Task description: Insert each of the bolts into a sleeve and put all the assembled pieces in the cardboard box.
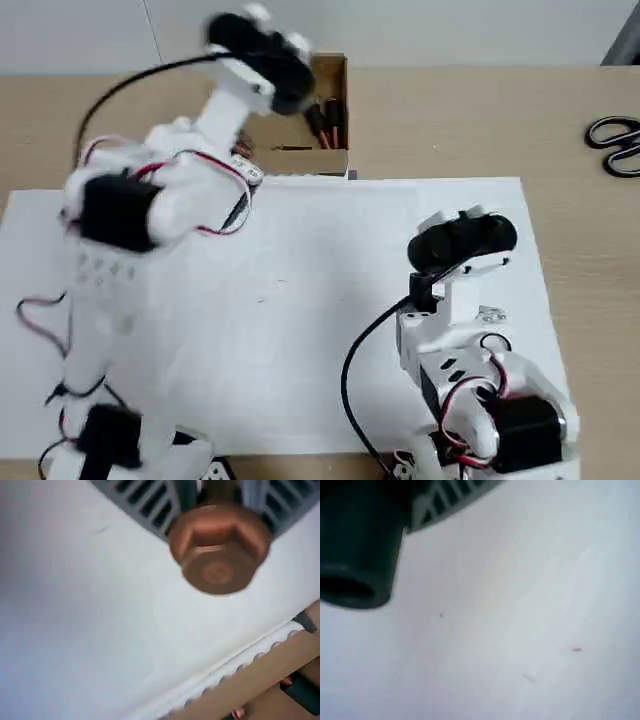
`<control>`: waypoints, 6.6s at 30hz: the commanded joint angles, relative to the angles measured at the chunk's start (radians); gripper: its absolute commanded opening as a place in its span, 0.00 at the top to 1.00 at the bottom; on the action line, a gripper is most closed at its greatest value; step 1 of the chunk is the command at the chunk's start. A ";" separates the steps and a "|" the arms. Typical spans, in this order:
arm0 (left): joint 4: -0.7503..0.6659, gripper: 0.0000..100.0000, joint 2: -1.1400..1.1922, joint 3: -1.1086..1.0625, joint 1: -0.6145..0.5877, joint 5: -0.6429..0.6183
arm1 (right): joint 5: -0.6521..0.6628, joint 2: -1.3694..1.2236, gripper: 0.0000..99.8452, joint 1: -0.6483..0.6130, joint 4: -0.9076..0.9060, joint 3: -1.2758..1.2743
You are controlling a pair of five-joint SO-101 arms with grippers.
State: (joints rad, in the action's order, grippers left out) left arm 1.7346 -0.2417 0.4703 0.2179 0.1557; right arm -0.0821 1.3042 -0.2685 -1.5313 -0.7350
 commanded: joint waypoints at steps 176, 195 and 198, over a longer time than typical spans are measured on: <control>-0.841 0.99 -1.574 -2.150 -0.356 -0.061 | 0.021 -0.728 1.00 -0.113 0.897 0.238; -0.841 0.99 -1.574 -2.150 -0.356 -0.061 | 0.023 -1.810 1.00 -0.065 1.029 1.330; -0.841 0.99 -1.574 -2.150 -0.356 -0.061 | 0.021 -1.957 1.00 -0.059 1.095 1.435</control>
State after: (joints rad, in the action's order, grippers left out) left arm 0.9168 -1.8052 -1.6855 -0.1396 0.0944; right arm -0.0514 -0.5708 -0.3406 -0.5125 0.5478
